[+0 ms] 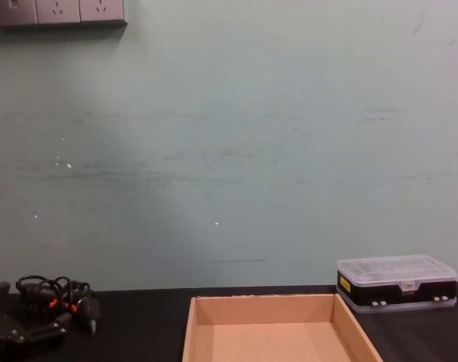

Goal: Use one hand to pick up the angle iron from the table and place it into the box.

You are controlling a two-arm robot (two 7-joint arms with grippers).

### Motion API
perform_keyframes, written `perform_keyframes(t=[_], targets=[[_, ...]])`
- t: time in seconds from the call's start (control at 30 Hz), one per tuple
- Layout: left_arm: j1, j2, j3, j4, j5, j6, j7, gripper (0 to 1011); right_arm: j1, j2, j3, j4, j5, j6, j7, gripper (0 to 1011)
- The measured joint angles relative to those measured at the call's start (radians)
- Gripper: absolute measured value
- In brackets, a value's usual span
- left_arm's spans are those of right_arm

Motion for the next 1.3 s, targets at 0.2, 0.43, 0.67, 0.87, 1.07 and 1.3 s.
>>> perform_keyframes(t=[0.2, 0.43, 0.67, 0.87, 1.07, 1.3], targets=[[0.000, 0.000, 0.000, 0.000, 0.000, 0.000, 0.000, 1000, -0.060, -0.008, 0.046, -0.044, 0.102, 0.107, 0.032, 1003], [0.000, 0.000, 0.000, 0.000, 0.000, 0.000, 0.000, 1000, -0.091, -0.008, 0.059, -0.061, 0.156, 0.184, 0.043, 1003], [0.000, 0.000, 0.000, 0.000, 0.000, 0.000, 0.000, 1000, -0.092, 0.016, 0.022, -0.053, 0.160, 0.217, 0.054, 1003], [0.000, 0.000, 0.000, 0.000, 0.000, 0.000, 0.000, 1000, -0.072, 0.032, -0.023, -0.028, 0.134, 0.230, 0.063, 1003], [0.000, 0.000, 0.000, 0.000, 0.000, 0.000, 0.000, 1000, -0.045, 0.030, -0.053, 0.004, 0.102, 0.232, 0.067, 1003], [0.000, 0.000, 0.000, 0.000, 0.000, 0.000, 0.000, 1000, -0.012, 0.007, -0.081, 0.042, 0.070, 0.229, 0.077, 1003]])
